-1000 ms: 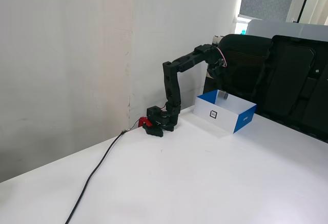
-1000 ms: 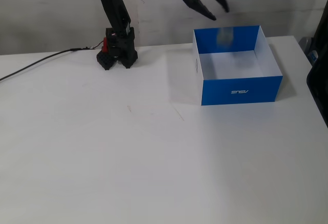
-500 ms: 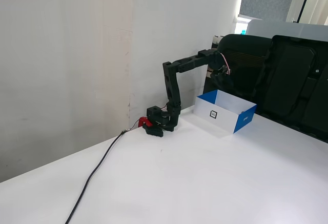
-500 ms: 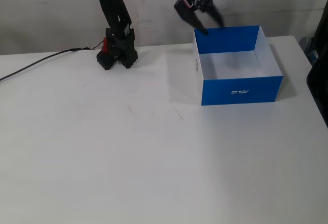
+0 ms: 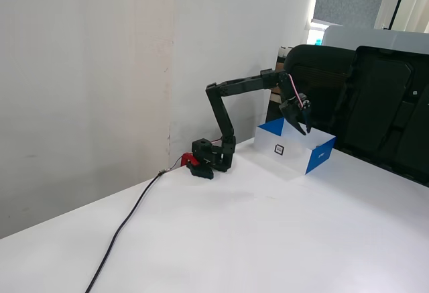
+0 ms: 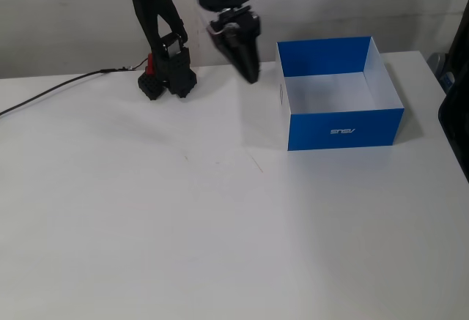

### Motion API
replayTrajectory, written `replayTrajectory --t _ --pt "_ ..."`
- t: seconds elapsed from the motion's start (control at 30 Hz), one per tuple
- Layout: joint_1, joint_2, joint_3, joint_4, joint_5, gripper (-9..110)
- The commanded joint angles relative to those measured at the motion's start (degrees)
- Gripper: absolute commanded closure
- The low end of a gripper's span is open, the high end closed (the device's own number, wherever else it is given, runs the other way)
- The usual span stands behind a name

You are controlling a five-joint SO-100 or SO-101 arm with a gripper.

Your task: Grasp the gray block and put it in the box.

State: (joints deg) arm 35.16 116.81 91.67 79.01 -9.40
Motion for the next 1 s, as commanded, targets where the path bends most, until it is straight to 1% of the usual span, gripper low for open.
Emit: replayTrajectory --t 0.0,0.1,0.27,0.53,0.73,0.97 --pt "-7.6 3.4 -0.1 -1.5 -1.8 101" --pt "-13.1 3.6 1.6 -2.5 -3.3 101" --pt "-20.8 6.3 7.6 -7.6 -7.0 101" --pt "-28.8 12.9 18.3 -16.6 -10.5 101" --pt "-30.8 17.8 31.6 -29.4 -9.8 101" --pt "-29.5 22.2 40.3 -34.3 -9.8 101"
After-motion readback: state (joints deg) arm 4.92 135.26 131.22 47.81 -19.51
